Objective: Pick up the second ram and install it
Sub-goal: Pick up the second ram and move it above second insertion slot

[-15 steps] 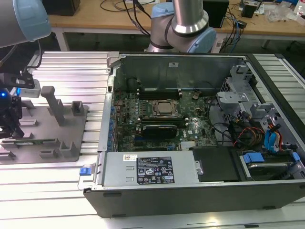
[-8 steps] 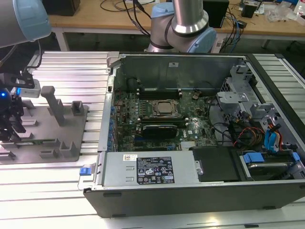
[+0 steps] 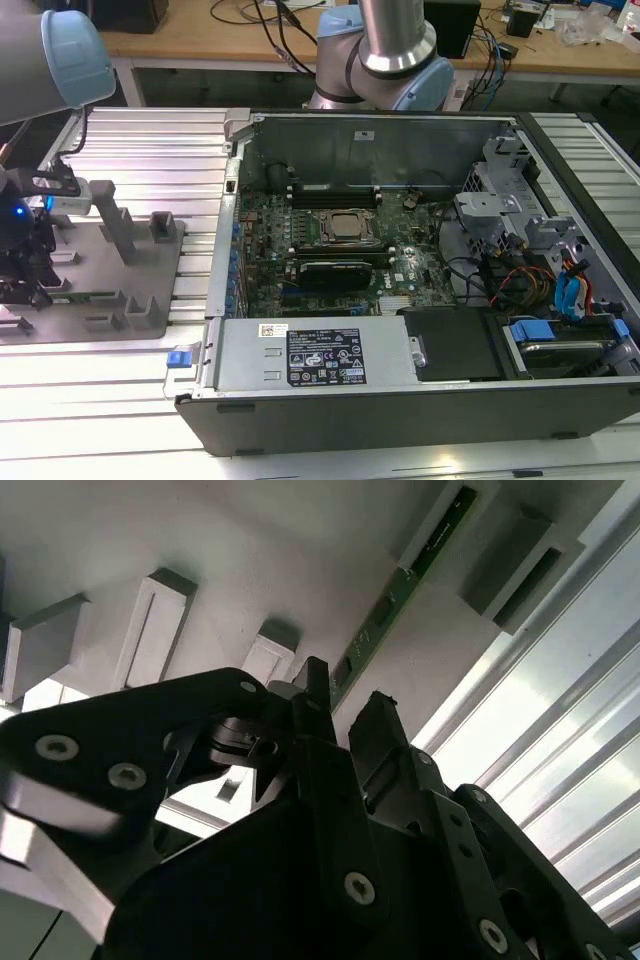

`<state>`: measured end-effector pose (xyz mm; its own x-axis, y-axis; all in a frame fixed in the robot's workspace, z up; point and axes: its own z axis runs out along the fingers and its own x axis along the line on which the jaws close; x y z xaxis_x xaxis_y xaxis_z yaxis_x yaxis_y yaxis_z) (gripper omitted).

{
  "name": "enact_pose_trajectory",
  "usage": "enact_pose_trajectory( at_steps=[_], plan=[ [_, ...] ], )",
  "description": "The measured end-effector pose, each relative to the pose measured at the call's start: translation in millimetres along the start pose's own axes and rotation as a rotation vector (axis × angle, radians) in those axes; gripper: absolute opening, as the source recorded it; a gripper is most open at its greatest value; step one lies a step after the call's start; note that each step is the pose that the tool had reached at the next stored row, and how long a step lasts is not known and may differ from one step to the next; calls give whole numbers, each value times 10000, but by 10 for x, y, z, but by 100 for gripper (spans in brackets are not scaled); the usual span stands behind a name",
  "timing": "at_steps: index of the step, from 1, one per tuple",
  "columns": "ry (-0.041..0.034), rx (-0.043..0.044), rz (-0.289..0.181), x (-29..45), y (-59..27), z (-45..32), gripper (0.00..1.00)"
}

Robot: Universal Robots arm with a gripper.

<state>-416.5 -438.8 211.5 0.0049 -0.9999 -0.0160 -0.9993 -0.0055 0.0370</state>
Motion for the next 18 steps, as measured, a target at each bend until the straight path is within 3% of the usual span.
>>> enact_pose_trajectory(
  at_steps=[2,4,15,17,18],
  plan=[
    [-1,3,-1,0,-1,2,34],
    [-1,3,-1,0,-1,3,18],
    [-1,2,-1,0,-2,33,18],
    [-1,2,0,0,-2,35,9],
    [-1,2,-1,0,-2,36,9]
  ],
)
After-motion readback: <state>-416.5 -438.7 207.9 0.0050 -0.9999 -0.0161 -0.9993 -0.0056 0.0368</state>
